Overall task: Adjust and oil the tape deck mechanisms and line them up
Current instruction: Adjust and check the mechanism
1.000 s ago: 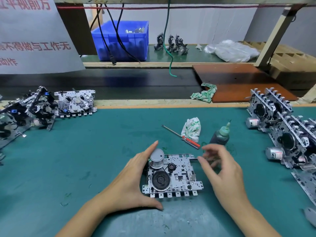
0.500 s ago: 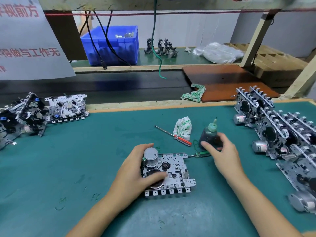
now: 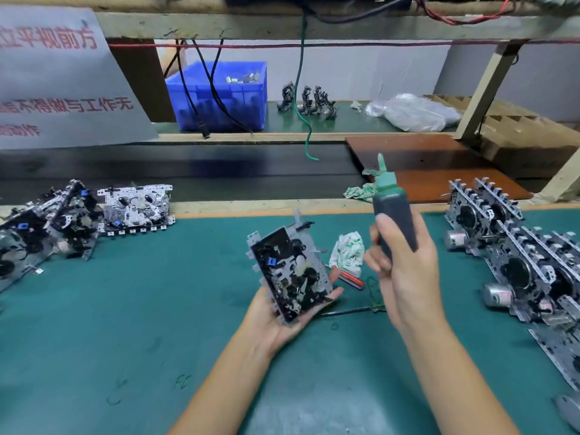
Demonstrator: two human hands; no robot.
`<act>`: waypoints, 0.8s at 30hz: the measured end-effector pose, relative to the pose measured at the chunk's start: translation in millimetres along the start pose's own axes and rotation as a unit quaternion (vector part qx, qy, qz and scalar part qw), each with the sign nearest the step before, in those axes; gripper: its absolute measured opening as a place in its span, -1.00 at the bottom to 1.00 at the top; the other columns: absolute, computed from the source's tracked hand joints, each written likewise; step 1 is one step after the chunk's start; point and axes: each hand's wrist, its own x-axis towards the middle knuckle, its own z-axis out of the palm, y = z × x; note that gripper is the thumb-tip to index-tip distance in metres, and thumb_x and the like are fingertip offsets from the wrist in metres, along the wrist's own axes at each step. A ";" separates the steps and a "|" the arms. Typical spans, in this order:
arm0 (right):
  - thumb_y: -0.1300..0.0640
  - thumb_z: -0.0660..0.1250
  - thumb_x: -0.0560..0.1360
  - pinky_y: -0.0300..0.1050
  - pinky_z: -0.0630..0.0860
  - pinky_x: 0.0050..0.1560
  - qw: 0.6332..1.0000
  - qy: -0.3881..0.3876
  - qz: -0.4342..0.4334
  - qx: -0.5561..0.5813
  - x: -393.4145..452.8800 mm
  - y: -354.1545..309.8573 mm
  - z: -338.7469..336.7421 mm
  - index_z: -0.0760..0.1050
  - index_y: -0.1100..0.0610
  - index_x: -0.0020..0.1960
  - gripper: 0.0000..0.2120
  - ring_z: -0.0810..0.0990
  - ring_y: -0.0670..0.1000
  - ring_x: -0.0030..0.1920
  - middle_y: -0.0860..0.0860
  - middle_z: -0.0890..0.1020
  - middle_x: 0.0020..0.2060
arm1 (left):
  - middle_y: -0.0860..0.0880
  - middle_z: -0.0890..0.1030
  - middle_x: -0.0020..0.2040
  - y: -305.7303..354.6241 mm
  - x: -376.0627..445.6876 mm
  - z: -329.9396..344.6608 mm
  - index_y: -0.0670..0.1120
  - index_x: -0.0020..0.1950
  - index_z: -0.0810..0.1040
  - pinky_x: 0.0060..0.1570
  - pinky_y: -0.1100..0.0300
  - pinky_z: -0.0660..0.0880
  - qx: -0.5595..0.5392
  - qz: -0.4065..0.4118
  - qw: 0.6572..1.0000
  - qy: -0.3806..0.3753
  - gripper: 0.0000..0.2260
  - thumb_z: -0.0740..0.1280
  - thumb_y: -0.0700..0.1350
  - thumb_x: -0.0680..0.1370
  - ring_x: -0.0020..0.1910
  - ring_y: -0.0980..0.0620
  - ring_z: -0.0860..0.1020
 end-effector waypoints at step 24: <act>-0.07 0.38 0.26 -0.35 0.16 -0.68 0.958 0.068 0.196 0.197 -14.5 38.4 17.2 0.44 0.13 -0.27 -0.72 0.19 -0.16 -0.62 -0.05 0.41 -0.49 | -0.36 0.64 -0.05 2.7 10.5 -18.0 -0.33 -0.11 0.68 0.17 -0.28 0.33 -0.001 -0.025 0.999 -0.021 -0.56 0.05 -0.15 0.54 -0.14 -0.26 0.66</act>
